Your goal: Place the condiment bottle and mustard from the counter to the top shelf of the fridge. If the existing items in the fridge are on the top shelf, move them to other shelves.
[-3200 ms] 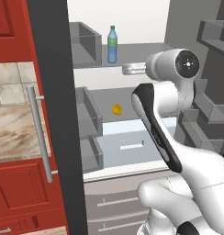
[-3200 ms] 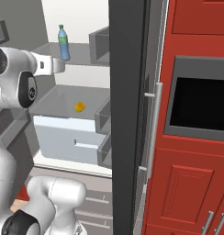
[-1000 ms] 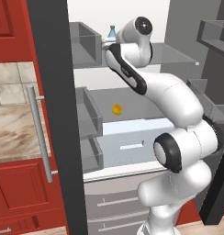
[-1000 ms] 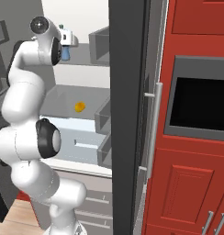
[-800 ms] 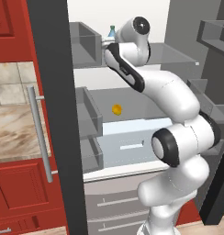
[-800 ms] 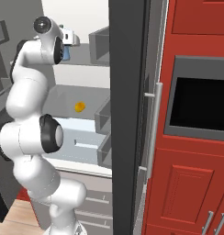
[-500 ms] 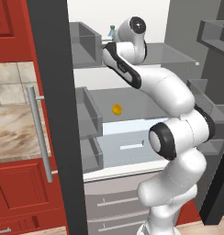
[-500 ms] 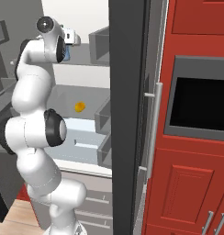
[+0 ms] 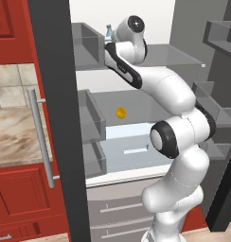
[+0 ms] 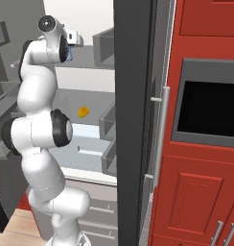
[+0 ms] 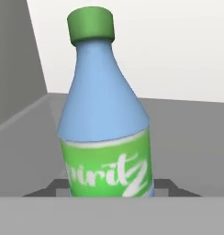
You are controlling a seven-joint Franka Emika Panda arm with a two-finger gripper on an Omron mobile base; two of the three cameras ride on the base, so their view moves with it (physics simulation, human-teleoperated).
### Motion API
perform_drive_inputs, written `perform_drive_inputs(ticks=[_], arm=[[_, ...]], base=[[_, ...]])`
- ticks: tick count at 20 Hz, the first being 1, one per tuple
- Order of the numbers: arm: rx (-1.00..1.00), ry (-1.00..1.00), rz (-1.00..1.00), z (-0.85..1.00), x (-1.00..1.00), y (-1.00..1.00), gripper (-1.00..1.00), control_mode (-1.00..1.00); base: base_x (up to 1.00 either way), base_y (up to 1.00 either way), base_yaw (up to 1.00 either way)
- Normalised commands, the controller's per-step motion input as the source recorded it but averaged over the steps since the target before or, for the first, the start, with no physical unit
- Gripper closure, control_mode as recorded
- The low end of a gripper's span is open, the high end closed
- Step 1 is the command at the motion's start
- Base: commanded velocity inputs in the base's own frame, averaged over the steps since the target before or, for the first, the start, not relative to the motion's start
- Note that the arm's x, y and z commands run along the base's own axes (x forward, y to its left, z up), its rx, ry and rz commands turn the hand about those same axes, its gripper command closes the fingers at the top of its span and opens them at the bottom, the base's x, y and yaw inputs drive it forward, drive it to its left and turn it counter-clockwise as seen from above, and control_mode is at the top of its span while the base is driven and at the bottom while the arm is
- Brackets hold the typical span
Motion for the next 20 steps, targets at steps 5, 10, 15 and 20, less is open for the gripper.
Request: perform_drive_inputs(ticks=[5, 10, 15, 20], arm=[[0.0, -0.29, 0.0, 0.13, -0.65, 0.0, 1.0, -1.0], [0.0, -0.46, 0.0, 0.15, -1.0, 0.0, 1.0, -1.0], [0.0, -0.51, 0.0, 0.39, -1.0, 0.0, 1.0, -1.0], [0.04, -0.44, 0.0, 0.66, -1.0, -0.12, 1.0, -1.0]], base=[[0.0, 0.0, 0.0], [0.0, 0.0, 0.0], [0.0, 0.0, 0.0], [0.0, 0.0, 0.0]])
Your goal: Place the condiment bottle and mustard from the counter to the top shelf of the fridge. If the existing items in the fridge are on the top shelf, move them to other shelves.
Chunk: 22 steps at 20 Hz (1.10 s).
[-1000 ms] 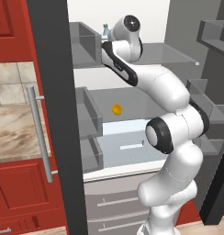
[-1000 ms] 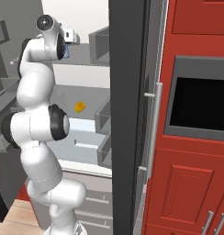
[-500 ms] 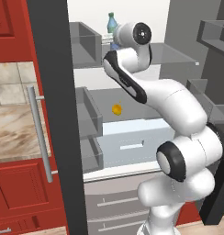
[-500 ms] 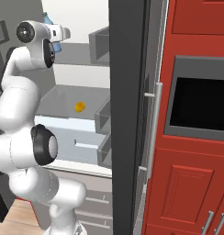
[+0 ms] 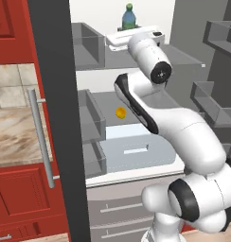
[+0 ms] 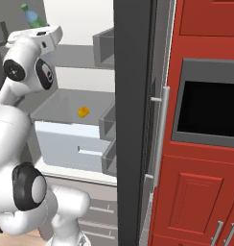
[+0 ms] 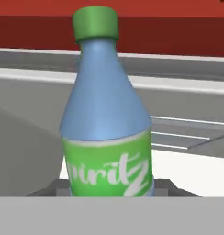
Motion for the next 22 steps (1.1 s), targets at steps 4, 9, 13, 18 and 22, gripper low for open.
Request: perform_drive_inputs(ticks=[4, 9, 13, 18, 22], arm=[[0.2, -0.14, 0.0, 0.28, -1.0, -0.25, 1.0, -1.0], [0.2, 0.07, 0.0, -0.45, -1.0, -0.13, 1.0, -1.0], [0.34, 0.35, -0.02, -0.78, -1.0, -0.14, 1.0, -1.0], [0.4, 0.56, -0.01, -0.78, -1.0, -0.33, 1.0, -1.0], [0.24, 0.42, 0.0, -0.47, -0.36, -0.22, 1.0, -1.0]], base=[[0.0, 0.0, 0.0], [0.0, 0.0, 0.0], [0.0, 0.0, 0.0], [0.0, 0.0, 0.0], [0.0, 0.0, 0.0]])
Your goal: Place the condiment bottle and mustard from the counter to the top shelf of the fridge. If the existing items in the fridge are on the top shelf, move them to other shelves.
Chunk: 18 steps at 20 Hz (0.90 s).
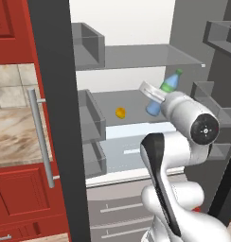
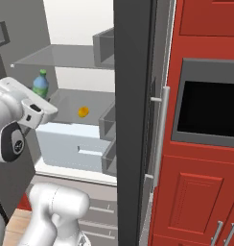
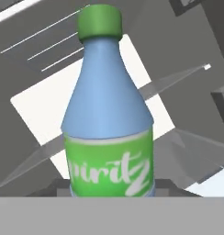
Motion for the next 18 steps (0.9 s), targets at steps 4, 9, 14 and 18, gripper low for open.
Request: perform_drive_inputs(ticks=[4, 9, 14, 18], arm=[[0.0, 0.13, 0.0, -0.11, 0.17, -0.23, 1.0, -1.0], [0.0, 0.13, 0.0, -0.35, 0.41, -0.3, 1.0, -1.0], [-0.02, 0.13, 0.01, -0.58, 0.34, -0.12, 1.0, -1.0], [-0.12, 0.0, 0.04, -0.52, 0.42, 0.0, 1.0, -1.0]], base=[[0.0, 0.0, 0.0], [0.0, 0.0, 0.0], [0.0, 0.0, 0.0], [0.0, 0.0, 0.0]])
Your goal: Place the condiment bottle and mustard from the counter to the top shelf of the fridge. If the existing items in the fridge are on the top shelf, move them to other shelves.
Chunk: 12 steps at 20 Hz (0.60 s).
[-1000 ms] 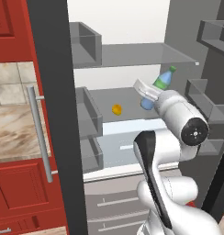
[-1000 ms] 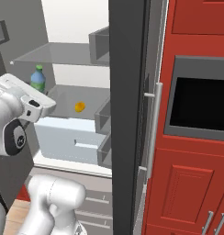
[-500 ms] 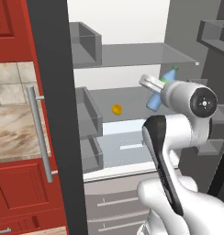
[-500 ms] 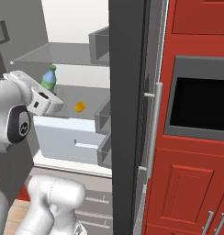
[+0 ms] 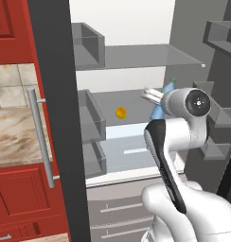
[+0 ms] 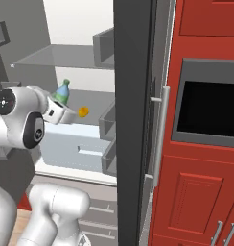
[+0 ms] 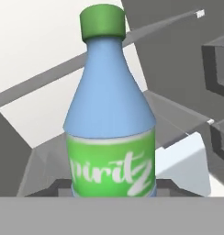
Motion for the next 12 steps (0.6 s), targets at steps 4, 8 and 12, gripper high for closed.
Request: perform_drive_inputs(ticks=[4, 8, 12], arm=[[-0.09, 0.0, 0.08, -0.36, 0.61, 0.0, 1.0, -1.0], [-0.05, 0.03, 0.04, -0.19, 0.69, -0.03, 1.0, -1.0], [-0.05, 0.03, 0.0, -0.1, 0.79, -0.01, 1.0, -1.0]], base=[[0.0, 0.0, 0.0], [0.0, 0.0, 0.0], [0.0, 0.0, 0.0]])
